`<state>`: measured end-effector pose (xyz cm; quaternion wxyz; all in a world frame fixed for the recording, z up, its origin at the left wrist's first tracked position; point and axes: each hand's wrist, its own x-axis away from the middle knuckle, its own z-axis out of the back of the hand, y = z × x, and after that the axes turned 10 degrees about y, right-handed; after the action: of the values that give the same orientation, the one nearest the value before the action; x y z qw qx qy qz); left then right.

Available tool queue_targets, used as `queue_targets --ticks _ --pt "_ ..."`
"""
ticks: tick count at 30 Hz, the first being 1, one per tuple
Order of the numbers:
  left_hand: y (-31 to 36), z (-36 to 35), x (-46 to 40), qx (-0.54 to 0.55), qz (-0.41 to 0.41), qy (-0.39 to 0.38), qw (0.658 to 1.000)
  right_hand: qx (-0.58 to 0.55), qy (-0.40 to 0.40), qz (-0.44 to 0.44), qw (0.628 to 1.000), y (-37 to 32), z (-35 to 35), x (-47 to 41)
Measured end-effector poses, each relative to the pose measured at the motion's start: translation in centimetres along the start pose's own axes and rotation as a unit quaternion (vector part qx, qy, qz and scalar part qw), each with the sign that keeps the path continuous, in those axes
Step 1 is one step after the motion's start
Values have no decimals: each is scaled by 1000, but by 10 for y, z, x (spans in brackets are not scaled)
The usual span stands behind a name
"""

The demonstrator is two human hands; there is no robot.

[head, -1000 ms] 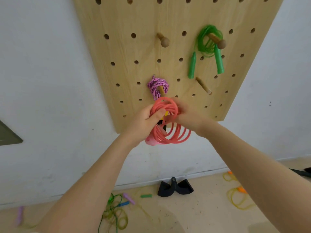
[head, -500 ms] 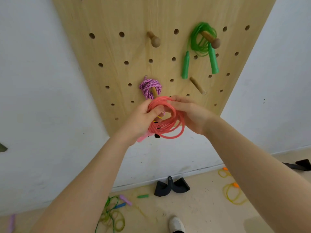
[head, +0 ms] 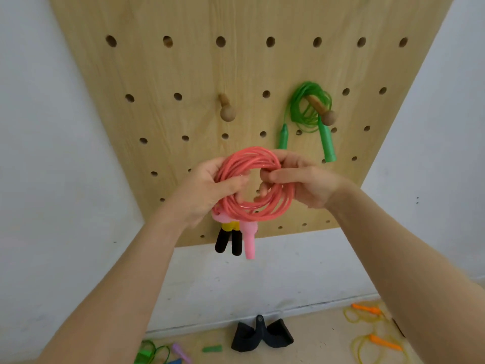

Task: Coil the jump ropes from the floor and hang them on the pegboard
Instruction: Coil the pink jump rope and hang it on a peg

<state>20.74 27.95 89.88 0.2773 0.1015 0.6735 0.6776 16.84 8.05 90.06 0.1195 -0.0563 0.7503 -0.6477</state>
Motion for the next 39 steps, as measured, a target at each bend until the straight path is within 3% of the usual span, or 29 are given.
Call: queue_targets --ticks 3,5,10,15,20,21,23,25,28,32,39 --pt "14 2 -9 22 -29 50 998 -17 -40 20 999 -24 5 -14" --pt "21 4 -19 14 -68 111 991 79 41 75 993 -43 1 -29" --pt "29 15 -53 -101 -144 245 953 318 186 178 912 -66 -11 -62" --pt "9 29 -101 -278 -173 306 894 532 240 249 773 -55 -5 -92" --pt "-3 37 -114 -430 -230 368 791 656 338 274 616 -30 -5 -117" --pt "-4 35 -114 -438 -235 374 783 664 359 289 589 -25 -6 -121" --pt "-6 28 -111 -427 -223 362 798 673 388 306 550 -16 -3 -124" --pt "-10 22 -106 -436 -202 339 808 667 402 289 556 -7 -1 -123" --pt "-13 18 -102 -452 -164 316 818 643 390 265 603 0 -9 -117" --pt "-7 20 -93 -473 -149 274 824 571 276 232 738 -17 -8 -102" --pt "5 20 -54 -423 -136 256 859 561 291 174 755 -23 -21 -58"
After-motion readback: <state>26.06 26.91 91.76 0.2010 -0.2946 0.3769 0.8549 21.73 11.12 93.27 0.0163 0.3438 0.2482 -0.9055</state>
